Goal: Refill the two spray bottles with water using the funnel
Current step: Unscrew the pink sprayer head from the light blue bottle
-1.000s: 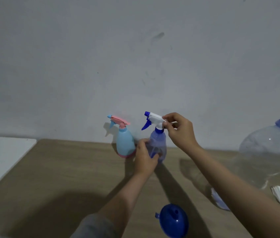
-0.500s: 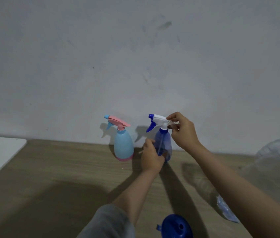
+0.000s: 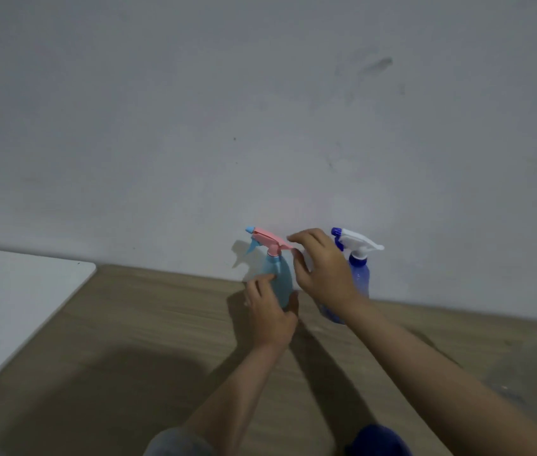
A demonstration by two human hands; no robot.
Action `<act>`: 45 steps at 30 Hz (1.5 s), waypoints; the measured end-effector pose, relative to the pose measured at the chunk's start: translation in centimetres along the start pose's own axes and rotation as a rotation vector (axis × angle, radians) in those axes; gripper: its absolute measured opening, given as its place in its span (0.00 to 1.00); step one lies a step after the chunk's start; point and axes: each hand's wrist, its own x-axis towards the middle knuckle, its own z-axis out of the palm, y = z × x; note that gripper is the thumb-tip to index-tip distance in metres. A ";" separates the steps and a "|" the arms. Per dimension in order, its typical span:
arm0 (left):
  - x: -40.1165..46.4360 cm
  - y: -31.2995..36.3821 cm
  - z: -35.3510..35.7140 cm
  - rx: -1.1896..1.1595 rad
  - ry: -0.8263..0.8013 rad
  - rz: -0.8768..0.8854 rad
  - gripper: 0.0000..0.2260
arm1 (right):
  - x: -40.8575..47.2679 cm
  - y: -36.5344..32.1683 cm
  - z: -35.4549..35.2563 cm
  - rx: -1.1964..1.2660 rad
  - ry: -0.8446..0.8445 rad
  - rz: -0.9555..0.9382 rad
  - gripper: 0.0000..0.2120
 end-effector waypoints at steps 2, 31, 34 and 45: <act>1.3 -1.1 -1.4 -0.002 -0.041 -0.025 0.28 | 0.6 -0.3 2.0 0.040 -0.052 0.126 0.12; -7.7 0.9 -5.7 -0.292 -0.327 -0.032 0.24 | -7.3 -3.7 -5.4 0.203 -0.046 0.334 0.11; -10.7 1.7 -5.7 -0.269 -0.331 -0.067 0.25 | -9.7 -3.8 -6.9 0.210 -0.077 0.313 0.11; -14.6 2.6 -4.8 -0.129 -0.317 -0.029 0.28 | -14.2 -3.4 -7.7 0.443 0.022 0.568 0.15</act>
